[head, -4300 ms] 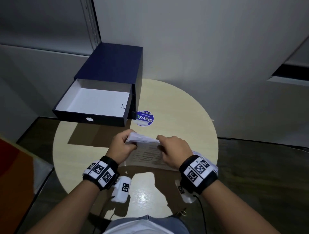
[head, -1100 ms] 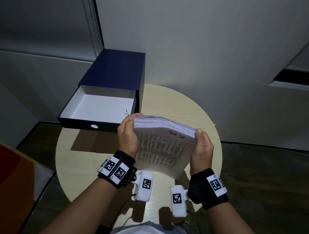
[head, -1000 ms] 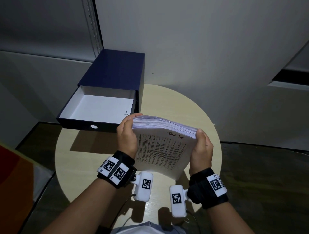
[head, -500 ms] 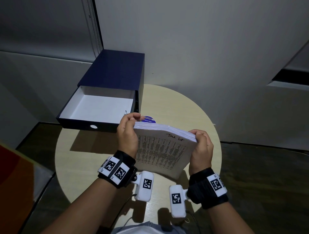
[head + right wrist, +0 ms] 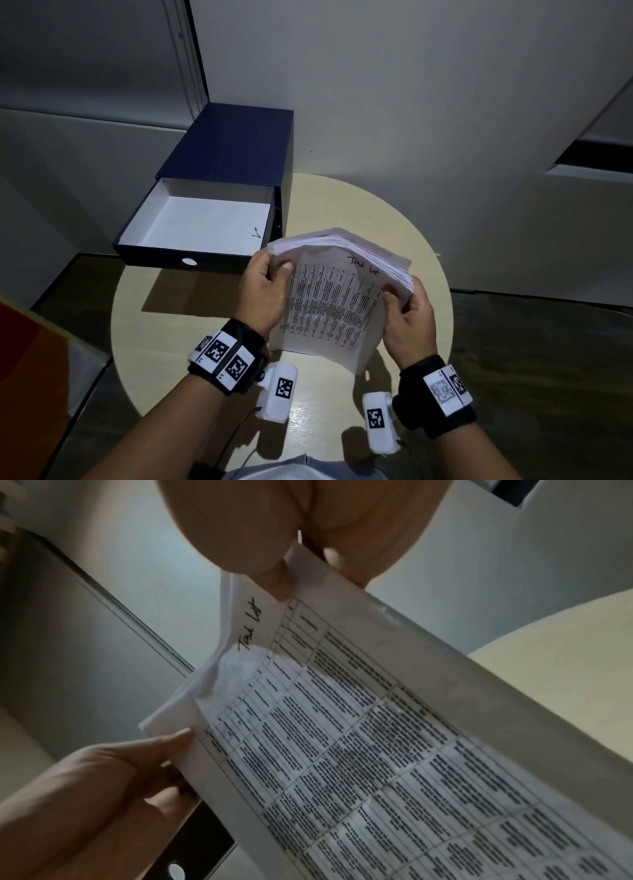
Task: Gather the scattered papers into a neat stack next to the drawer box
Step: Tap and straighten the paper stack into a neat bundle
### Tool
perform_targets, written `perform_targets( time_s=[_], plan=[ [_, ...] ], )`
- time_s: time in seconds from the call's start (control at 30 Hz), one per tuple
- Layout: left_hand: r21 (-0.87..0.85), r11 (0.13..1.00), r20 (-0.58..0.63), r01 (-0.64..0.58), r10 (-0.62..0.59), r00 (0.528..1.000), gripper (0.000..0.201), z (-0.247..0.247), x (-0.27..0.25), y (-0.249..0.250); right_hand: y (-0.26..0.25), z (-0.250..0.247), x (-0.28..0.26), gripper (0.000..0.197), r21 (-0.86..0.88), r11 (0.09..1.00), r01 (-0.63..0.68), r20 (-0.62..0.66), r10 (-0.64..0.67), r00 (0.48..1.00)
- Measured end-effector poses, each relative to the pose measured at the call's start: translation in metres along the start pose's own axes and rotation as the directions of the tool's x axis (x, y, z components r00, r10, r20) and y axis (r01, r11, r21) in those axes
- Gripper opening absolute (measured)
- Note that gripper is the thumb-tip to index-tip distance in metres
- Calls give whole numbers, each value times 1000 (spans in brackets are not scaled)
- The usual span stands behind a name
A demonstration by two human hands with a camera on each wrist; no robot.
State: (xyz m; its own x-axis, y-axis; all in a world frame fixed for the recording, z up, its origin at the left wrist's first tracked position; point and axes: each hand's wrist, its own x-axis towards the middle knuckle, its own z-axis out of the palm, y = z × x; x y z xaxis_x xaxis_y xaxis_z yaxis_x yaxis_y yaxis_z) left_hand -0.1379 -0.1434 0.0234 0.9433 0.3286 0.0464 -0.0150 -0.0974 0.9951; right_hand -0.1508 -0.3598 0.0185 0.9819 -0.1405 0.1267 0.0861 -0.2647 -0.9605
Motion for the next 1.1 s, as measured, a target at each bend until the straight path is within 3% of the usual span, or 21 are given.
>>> perform_targets(
  time_s=[0.27,0.4,0.57,0.67,0.77,0.9,1.1],
  plan=[
    [-8,966,140,-259,257,956,30,-10,-28,11,-6,-1,-10,40,53,994,96,-29,-94,995],
    [73,976,119,-203,193,974,31,-15,-33,-11,16,7,-20,34,8,1000,-2,84,1,996],
    [114,977,88,-183,173,981,30,-16,-24,-16,14,13,-19,30,-13,1000,-20,130,22,991],
    [107,978,78,-182,174,982,30,-18,-28,-17,14,13,-22,41,-40,999,-31,157,37,987],
    [73,987,75,-140,134,988,30,-22,-30,-22,19,11,-22,54,-62,996,-62,148,71,986],
    [14,995,106,-97,95,990,30,-24,-27,-22,17,11,-20,42,-56,998,-42,119,49,992],
    [14,998,118,-59,57,991,40,-21,-24,-20,29,12,-20,44,-113,991,-71,106,83,991]
  ],
)
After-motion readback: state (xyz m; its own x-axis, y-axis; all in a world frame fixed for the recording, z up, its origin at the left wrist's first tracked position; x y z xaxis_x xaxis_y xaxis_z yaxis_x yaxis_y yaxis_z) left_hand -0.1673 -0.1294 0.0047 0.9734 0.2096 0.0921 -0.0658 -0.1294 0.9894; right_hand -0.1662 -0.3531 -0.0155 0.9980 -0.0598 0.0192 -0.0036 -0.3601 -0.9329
